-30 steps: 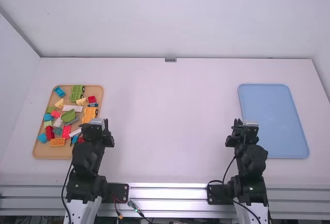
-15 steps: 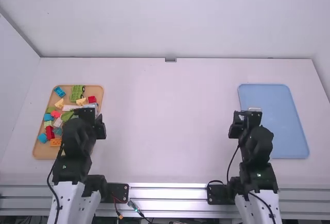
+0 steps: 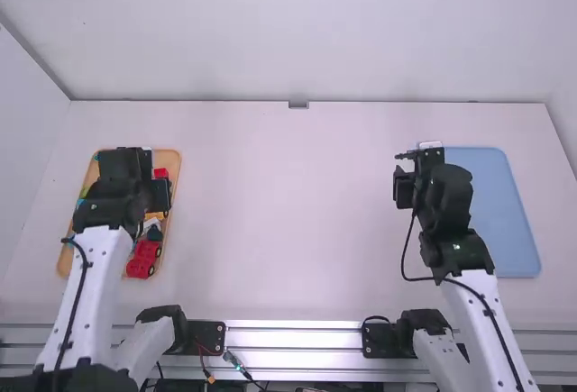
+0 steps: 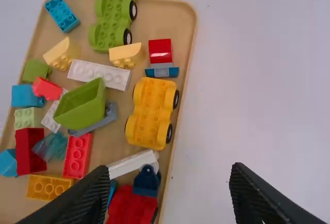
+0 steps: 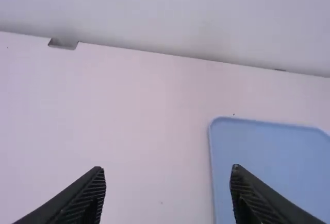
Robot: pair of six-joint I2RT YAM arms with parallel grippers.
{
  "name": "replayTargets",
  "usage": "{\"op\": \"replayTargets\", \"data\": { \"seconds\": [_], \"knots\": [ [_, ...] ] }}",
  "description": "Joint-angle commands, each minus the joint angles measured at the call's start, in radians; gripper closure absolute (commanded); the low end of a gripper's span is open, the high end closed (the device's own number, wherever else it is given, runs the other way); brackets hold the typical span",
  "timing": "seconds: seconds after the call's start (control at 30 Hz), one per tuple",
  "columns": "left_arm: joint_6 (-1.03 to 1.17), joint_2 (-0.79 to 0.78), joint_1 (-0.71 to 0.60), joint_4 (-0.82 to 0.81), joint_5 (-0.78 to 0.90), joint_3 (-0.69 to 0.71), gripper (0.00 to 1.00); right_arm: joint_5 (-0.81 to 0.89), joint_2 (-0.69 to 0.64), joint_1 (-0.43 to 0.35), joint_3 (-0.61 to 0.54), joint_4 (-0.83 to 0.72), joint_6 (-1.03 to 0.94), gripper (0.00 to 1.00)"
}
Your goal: Assemble lego blocks to make yellow taxi
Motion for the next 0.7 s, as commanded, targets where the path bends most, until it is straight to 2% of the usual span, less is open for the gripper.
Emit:
{"op": "replayTargets", "data": {
  "seconds": [0.0, 0.13, 0.37, 0.67],
  "knots": [
    [0.042, 0.085, 0.028, -0.041, -0.027, 0.088, 0.33, 0.020, 0.074, 0.014, 0.093, -0.012, -0.044, 0.33],
    [0.175, 0.223, 0.060, -0.127, 0.011, 0.203, 0.25, 0.033, 0.189, 0.025, 0.186, -0.030, -0.066, 0.25],
    [0.261, 0.403, 0.097, -0.237, 0.009, 0.344, 0.14, 0.049, 0.338, 0.044, 0.309, -0.044, -0.094, 0.14],
    [0.332, 0.577, 0.178, -0.251, 0.040, 0.354, 0.04, 0.062, 0.482, 0.059, 0.427, -0.049, -0.127, 0.05]
  ]
}}
